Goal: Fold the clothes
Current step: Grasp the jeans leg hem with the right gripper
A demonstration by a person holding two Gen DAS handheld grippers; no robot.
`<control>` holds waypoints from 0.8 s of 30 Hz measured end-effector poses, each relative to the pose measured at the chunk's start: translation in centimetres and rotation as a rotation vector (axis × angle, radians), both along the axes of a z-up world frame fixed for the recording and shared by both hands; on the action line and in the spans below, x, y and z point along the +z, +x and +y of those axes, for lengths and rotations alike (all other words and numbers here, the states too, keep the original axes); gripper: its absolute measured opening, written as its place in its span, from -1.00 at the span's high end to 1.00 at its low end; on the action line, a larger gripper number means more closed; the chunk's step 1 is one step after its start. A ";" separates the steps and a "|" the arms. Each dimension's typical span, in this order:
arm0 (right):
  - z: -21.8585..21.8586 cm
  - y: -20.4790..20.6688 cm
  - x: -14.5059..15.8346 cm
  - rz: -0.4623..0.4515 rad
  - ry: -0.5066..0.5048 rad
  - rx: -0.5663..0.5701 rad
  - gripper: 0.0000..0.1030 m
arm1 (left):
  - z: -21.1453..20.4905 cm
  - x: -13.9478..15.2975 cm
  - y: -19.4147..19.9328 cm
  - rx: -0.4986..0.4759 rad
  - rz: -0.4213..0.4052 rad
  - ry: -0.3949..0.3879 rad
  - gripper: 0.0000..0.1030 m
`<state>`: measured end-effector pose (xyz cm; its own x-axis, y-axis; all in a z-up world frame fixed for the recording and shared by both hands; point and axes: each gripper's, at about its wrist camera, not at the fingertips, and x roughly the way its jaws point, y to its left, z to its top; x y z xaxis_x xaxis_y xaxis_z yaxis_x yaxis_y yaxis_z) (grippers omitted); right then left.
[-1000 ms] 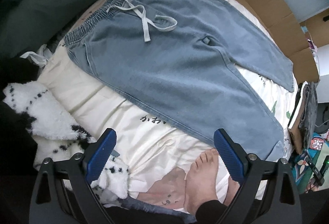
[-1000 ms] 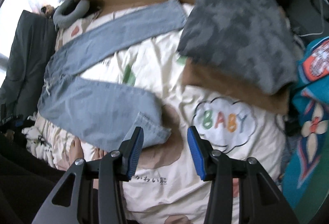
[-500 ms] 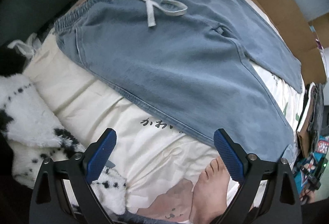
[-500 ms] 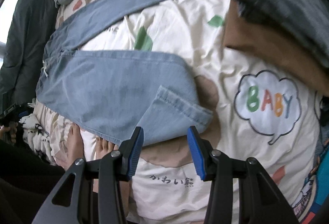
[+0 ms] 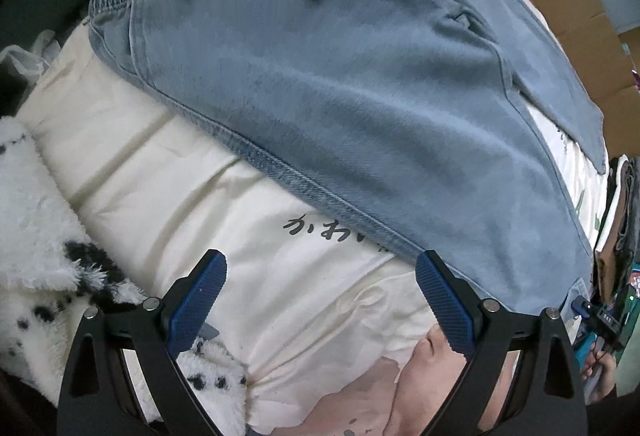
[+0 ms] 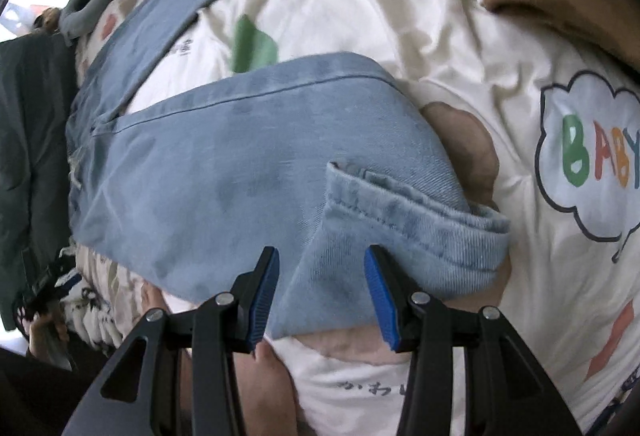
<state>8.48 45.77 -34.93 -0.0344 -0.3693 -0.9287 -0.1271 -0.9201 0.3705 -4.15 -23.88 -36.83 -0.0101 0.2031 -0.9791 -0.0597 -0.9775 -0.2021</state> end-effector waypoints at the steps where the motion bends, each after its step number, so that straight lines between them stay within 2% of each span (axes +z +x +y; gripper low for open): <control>1: 0.1 -0.1 -0.4 -0.010 0.000 -0.015 0.18 | -0.1 -0.2 -0.1 0.004 0.000 0.002 -0.86; 9: 0.5 -1.0 -2.6 -0.076 0.022 -0.135 0.18 | -0.4 -1.2 -0.7 0.038 0.020 0.010 -0.86; 14: 1.2 -1.5 -4.2 -0.123 -0.009 -0.272 0.11 | -0.5 -1.6 -1.1 0.045 0.017 0.003 -0.86; 16: 1.2 -1.9 -4.5 -0.133 -0.023 -0.314 -0.13 | -0.6 -1.7 -1.2 0.046 0.019 0.003 -0.86; 17: 1.2 -2.0 -4.5 -0.137 -0.028 -0.332 -0.18 | -0.6 -1.7 -1.2 0.048 0.020 0.004 -0.86; 24: 1.1 -2.6 -4.6 -0.187 0.018 -0.467 -0.15 | -0.8 -1.6 -0.8 0.067 0.021 0.012 -0.86</control>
